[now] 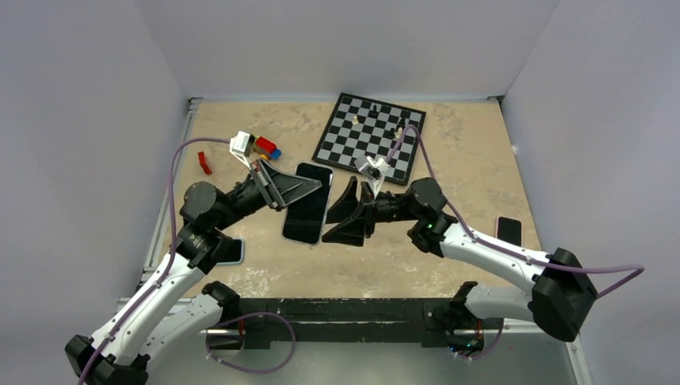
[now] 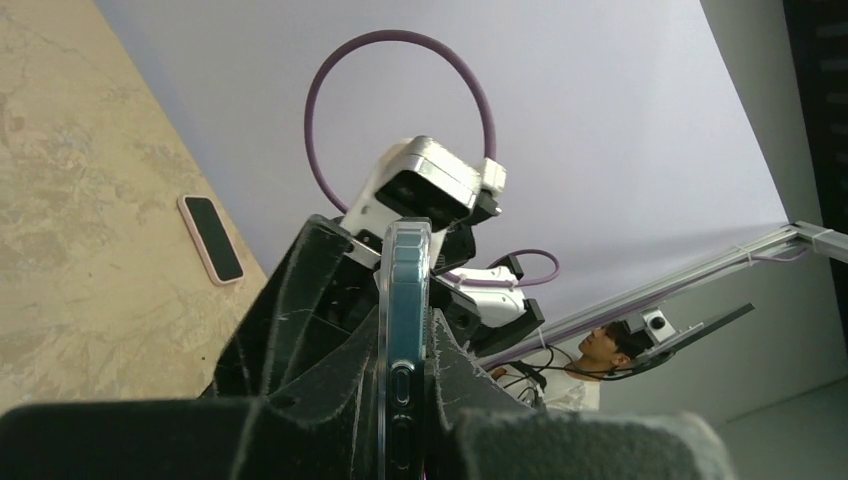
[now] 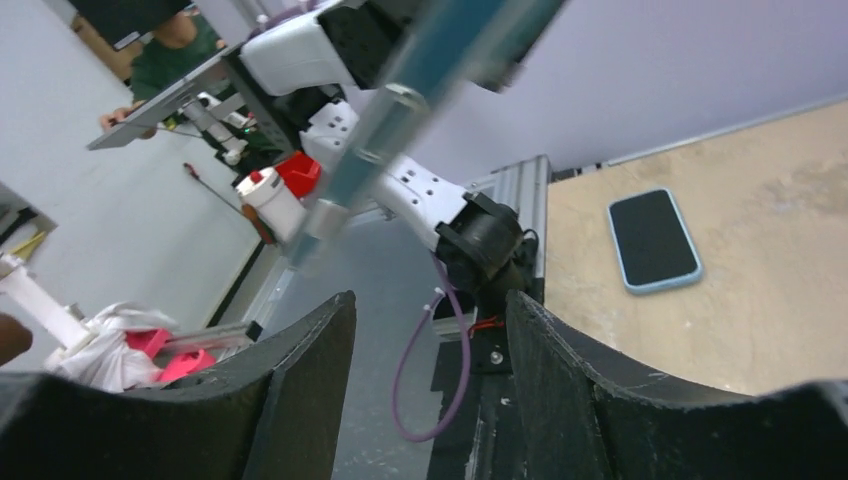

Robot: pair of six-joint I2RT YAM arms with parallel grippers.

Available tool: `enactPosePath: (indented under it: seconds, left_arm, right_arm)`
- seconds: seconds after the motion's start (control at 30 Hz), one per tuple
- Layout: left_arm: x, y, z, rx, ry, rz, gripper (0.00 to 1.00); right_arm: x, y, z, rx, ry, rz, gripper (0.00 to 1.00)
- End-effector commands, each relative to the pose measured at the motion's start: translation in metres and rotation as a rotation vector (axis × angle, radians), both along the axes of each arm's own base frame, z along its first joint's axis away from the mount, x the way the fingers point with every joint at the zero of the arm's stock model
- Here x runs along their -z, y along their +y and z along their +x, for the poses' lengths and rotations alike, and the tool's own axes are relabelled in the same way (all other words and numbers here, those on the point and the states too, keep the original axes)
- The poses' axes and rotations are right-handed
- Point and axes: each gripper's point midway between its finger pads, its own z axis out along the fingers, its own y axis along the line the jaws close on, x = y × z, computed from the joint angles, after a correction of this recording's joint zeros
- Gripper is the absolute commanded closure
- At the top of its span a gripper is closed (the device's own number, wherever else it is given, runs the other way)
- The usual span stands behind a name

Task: Take the phone out of the phone case
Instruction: Remove the phone case from the phone.

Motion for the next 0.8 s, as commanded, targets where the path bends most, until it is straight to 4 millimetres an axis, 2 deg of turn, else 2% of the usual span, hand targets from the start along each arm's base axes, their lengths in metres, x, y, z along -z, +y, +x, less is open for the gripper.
enactPosePath:
  seconds: [0.0, 0.2, 0.33, 0.57, 0.67, 0.77]
  left_arm:
    - [-0.035, 0.007, -0.004, -0.029, -0.116, -0.051, 1.0]
    - [-0.034, 0.007, -0.002, -0.035, -0.11, -0.047, 1.0]
    - [-0.033, 0.007, -0.001, -0.044, -0.11, -0.032, 1.0]
    - [-0.033, 0.006, 0.0, -0.044, -0.11, -0.03, 1.0]
    - [-0.035, 0.006, 0.0, -0.041, -0.109, -0.032, 1.0]
    - [-0.035, 0.006, -0.001, -0.039, -0.109, -0.035, 1.0]
  right_arm:
    - [-0.036, -0.006, -0.024, -0.113, -0.061, 0.117, 0.41]
    - [-0.045, -0.002, -0.03, -0.146, -0.08, 0.145, 0.49]
    - [-0.048, 0.0, -0.04, -0.181, -0.095, 0.16, 0.48]
    - [-0.053, 0.004, -0.045, -0.186, -0.101, 0.171, 0.47]
    - [-0.052, 0.007, -0.043, -0.178, -0.095, 0.17, 0.51]
    - [-0.051, 0.009, -0.041, -0.174, -0.1, 0.178, 0.61]
